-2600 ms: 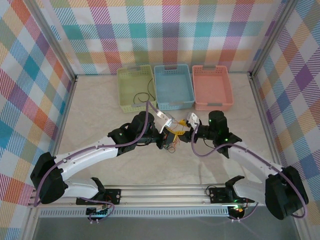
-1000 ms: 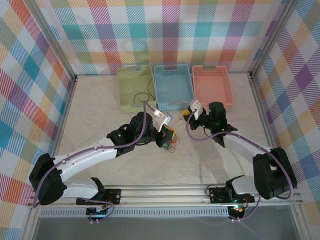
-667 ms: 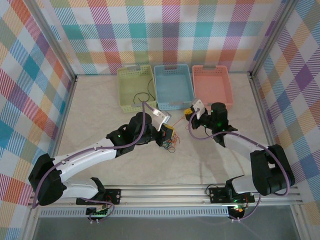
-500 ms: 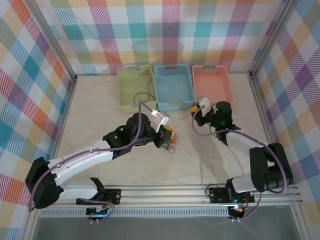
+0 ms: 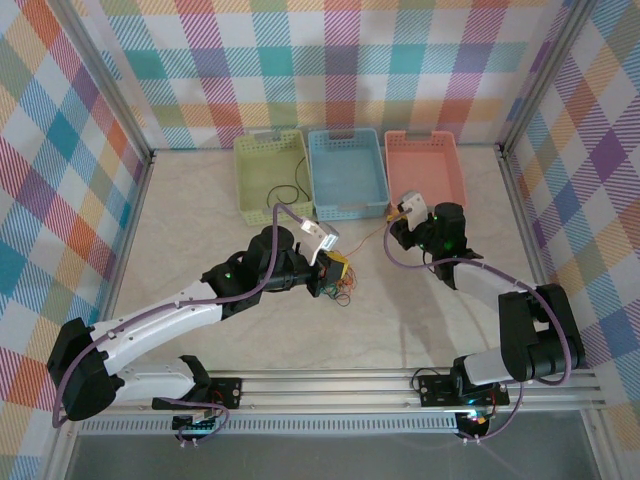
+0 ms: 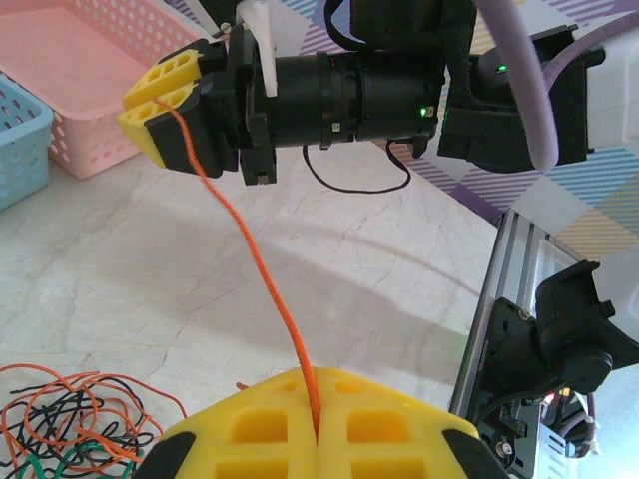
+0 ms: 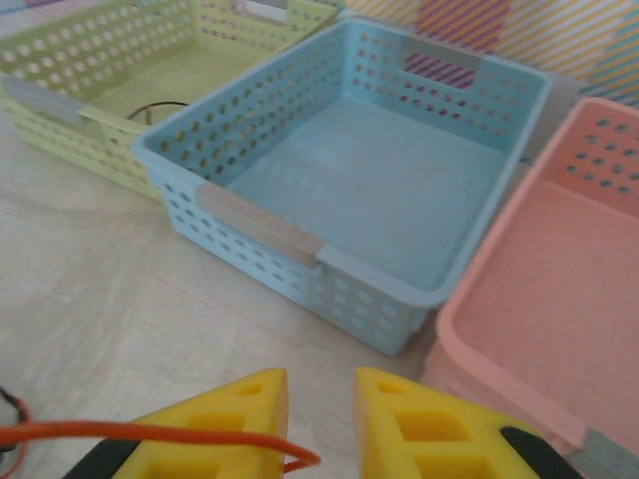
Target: Untangle the cables
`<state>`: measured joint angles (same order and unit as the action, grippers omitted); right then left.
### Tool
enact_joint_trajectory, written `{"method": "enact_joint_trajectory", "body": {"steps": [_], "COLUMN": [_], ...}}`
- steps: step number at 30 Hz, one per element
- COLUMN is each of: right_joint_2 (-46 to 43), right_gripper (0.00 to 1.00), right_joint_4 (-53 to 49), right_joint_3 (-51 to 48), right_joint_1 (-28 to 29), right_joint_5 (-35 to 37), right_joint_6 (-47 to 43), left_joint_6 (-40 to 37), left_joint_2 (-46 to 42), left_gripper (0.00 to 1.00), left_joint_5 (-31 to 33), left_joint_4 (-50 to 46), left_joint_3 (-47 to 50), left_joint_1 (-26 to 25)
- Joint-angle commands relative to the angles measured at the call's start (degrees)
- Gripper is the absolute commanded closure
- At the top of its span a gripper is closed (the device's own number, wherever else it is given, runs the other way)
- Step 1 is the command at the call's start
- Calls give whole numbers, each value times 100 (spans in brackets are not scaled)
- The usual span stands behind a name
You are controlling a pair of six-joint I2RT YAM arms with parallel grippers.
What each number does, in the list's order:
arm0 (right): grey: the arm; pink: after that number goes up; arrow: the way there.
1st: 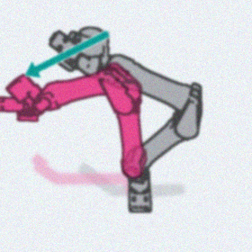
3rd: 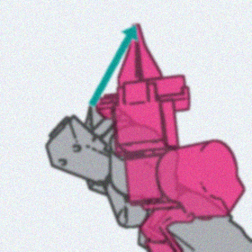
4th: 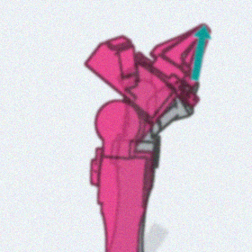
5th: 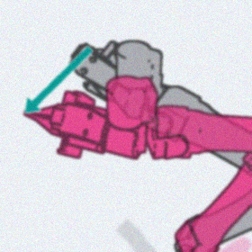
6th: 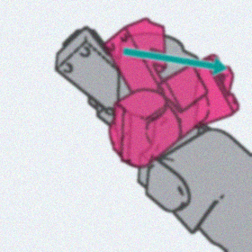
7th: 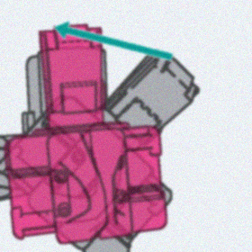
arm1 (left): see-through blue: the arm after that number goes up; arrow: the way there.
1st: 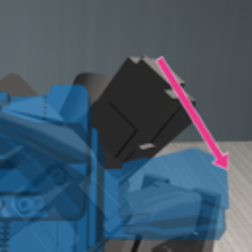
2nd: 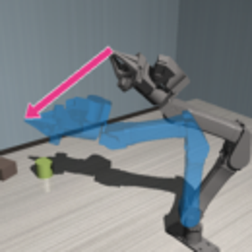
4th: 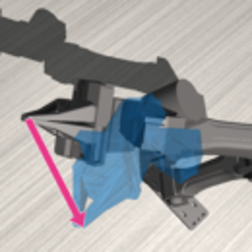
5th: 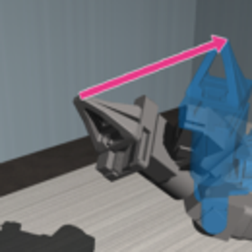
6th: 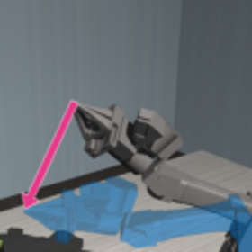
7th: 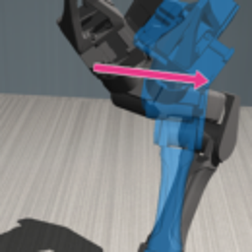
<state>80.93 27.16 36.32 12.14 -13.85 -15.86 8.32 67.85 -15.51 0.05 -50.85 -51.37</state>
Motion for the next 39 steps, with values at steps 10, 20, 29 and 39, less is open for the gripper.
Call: {"method": "enact_joint_trajectory", "body": {"steps": [10,20,29,39], "right_joint_2": [272,389,80,48], "right_gripper": [74,76,77,70], "right_joint_4": [99,59,-40,-729], "right_joint_3": [143,246,136,230], "right_joint_1": [-568,-1037,-1094,-1664], "right_joint_5": [881,1131,1182,2137], "right_joint_6": [349,864,957,1957], "left_joint_6": [16,22,10,38], "left_joint_2": [-221,-252,-238,-489], "left_gripper": [100,100,100,100], "left_joint_5": [-49,-15,8,294], "left_joint_4": [66,83,75,136], "left_joint_3": [75,89,92,215], "left_joint_1": [-66,-66,-66,-70]}}
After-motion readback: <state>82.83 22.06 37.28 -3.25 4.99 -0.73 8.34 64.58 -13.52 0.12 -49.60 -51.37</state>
